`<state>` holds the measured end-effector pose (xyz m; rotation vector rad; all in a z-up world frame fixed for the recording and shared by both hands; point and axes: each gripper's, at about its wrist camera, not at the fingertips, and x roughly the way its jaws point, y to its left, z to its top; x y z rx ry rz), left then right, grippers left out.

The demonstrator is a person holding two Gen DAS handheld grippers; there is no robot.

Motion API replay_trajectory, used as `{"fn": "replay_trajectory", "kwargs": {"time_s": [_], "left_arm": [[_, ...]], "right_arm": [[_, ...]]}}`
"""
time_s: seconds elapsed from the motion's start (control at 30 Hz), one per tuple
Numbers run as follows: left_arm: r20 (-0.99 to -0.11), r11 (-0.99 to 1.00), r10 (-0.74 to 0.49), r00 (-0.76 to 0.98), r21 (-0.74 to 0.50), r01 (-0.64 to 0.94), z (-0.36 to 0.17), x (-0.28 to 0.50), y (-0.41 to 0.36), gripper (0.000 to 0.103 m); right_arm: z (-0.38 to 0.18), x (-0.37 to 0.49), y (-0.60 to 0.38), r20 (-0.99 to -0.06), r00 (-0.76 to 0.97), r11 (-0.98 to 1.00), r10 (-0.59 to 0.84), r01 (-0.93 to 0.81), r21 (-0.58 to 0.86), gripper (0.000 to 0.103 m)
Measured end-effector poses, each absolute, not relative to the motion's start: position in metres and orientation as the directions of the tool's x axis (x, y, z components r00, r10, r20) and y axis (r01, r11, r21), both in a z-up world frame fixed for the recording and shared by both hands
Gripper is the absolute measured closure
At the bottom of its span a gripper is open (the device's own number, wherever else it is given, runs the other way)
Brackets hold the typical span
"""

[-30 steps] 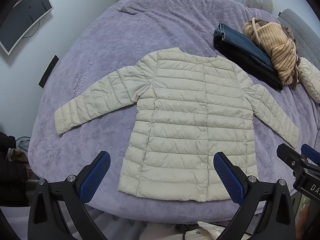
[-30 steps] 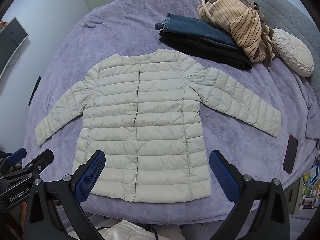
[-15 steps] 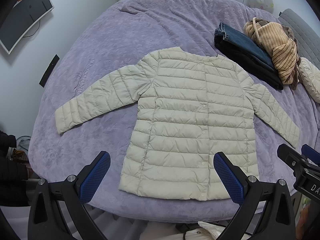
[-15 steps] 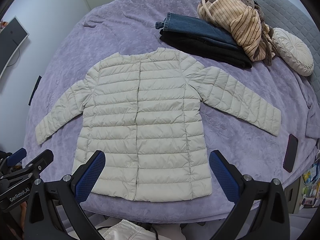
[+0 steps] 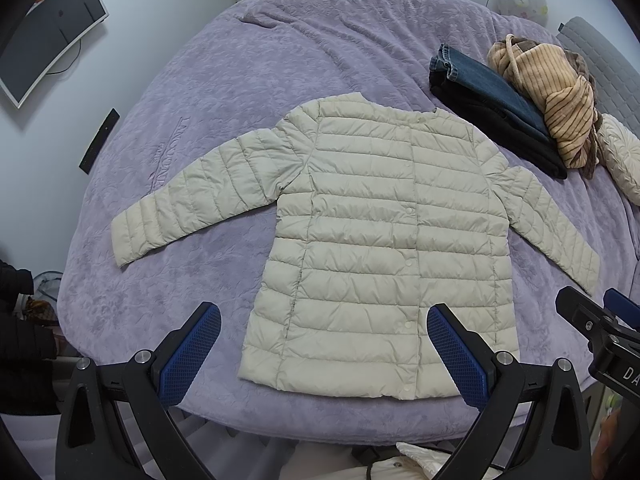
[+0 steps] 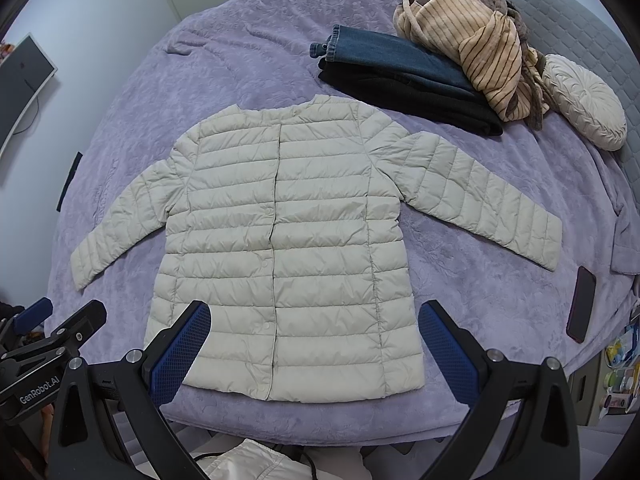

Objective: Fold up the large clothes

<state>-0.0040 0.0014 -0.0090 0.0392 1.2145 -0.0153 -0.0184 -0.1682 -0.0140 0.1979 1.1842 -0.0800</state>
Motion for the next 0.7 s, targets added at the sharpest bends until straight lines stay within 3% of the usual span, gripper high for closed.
{"fn": "replay_trajectory", "kwargs": {"time_s": [0.7], "left_arm": [[-0.938,0.999,0.011,0.347,0.023,0.032,-0.0093,-0.0051,0.0005,0.000]], "right_arm": [[-0.0145,-0.0184,-0.1679,-0.926,0.375,0.980,0.042,0.166,0.111,0.000]]}}
